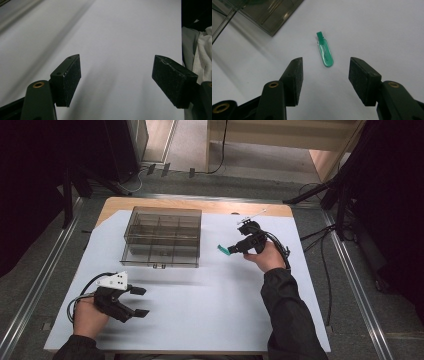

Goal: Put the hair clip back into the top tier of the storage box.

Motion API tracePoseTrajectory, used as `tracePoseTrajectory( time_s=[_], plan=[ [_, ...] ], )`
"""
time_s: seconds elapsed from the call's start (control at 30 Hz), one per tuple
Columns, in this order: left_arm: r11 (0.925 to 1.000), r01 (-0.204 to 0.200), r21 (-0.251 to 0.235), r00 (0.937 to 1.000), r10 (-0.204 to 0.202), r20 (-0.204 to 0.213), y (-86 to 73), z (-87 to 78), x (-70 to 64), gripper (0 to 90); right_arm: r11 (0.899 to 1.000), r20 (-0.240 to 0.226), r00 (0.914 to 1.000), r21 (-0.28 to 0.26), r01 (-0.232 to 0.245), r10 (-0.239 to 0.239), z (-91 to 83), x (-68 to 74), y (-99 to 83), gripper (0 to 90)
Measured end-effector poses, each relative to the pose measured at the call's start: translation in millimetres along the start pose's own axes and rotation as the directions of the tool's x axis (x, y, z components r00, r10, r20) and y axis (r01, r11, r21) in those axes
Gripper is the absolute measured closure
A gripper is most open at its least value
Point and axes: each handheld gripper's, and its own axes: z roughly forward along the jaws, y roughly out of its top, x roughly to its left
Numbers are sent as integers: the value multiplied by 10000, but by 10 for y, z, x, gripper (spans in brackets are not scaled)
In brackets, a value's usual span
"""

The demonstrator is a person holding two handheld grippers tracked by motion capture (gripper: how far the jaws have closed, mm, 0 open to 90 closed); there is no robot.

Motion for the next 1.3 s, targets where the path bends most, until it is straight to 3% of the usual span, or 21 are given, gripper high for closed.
tracePoseTrajectory(
  time_s=[0.13,0.67,1.1,1.3],
  plan=[
    [10000,84,33,9997,-83,-208,-16,-12,-9,236,9998,120,9998,122,129,-130,11,35,31,473],
    [9995,311,5,9988,-311,-391,-56,-34,-8,215,9955,459,9979,853,416,-456,114,71,125,488],
    [9993,378,-76,9982,-381,-454,-103,-78,-69,215,9810,850,9886,1599,1096,-1243,248,150,228,498],
    [9990,423,-109,9979,-428,-492,-123,-96,-90,216,9764,962,9863,1833,1146,-1339,298,166,259,501]
  ],
)
